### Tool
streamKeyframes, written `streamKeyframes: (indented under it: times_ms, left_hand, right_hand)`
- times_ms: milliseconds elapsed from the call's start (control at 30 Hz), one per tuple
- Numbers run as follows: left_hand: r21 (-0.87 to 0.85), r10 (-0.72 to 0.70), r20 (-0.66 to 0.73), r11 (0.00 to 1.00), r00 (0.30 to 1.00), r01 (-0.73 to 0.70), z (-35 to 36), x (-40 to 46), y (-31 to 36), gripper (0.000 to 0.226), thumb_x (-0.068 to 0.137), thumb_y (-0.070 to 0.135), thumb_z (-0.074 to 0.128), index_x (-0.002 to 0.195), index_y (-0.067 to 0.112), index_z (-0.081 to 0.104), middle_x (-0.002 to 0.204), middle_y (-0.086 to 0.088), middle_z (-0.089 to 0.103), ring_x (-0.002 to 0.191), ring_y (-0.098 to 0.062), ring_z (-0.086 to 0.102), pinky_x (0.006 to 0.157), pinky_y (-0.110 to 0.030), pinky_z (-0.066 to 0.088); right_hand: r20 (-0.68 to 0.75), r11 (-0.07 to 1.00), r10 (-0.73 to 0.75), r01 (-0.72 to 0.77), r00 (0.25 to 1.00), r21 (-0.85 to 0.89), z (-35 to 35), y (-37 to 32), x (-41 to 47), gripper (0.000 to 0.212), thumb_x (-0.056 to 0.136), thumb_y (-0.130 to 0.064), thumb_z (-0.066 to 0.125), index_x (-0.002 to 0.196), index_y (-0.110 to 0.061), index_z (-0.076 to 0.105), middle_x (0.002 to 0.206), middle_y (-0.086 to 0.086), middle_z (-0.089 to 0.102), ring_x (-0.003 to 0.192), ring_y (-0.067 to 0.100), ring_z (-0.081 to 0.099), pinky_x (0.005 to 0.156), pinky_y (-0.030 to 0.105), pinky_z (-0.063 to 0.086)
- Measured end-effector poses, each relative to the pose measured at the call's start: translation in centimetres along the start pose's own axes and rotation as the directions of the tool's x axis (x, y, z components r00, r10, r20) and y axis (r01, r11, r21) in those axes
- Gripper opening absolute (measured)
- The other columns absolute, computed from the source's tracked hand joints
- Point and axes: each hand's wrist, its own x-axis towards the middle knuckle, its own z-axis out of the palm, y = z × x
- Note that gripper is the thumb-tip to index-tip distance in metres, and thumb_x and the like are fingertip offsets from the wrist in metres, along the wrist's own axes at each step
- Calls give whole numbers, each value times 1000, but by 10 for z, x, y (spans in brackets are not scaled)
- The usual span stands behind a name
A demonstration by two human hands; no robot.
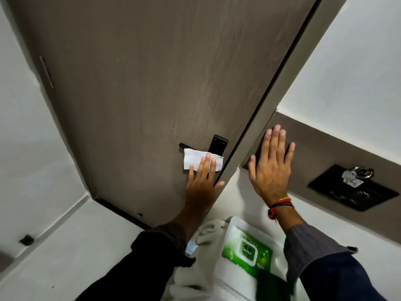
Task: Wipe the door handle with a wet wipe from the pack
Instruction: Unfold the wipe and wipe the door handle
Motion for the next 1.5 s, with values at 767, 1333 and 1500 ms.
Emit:
streamKeyframes:
  times_ms: [767,1333,1500]
  left_hand:
    - [-866,-649,77,332,757,373,-3,39,121,71,112,30,35,159,3,-9,168,-2,-19,159,-20,-9,131,-42,8]
    - [-794,-618,113,414,778,445,-3,45,90,86,108,43,40,159,6,-18,170,-7,-23,160,-23,-7,131,-38,12]
    - [-801,-733,149,303,663,516,-19,80,43,85,107,52,34,160,10,-18,170,-2,-24,160,-22,-2,128,-46,24]
  right_hand:
    - [-214,987,-159,157,964,-25,34,22,6,77,104,-45,25,164,-5,-2,170,10,-18,158,22,-19,126,45,-20]
    - [-248,984,-177,173,952,-35,40,21,6,76,104,-43,26,164,-4,2,171,11,-15,159,23,-16,127,46,-19]
    - [-255,983,-181,178,950,-36,41,21,6,75,104,-42,27,164,-4,2,171,11,-14,159,23,-15,127,47,-18]
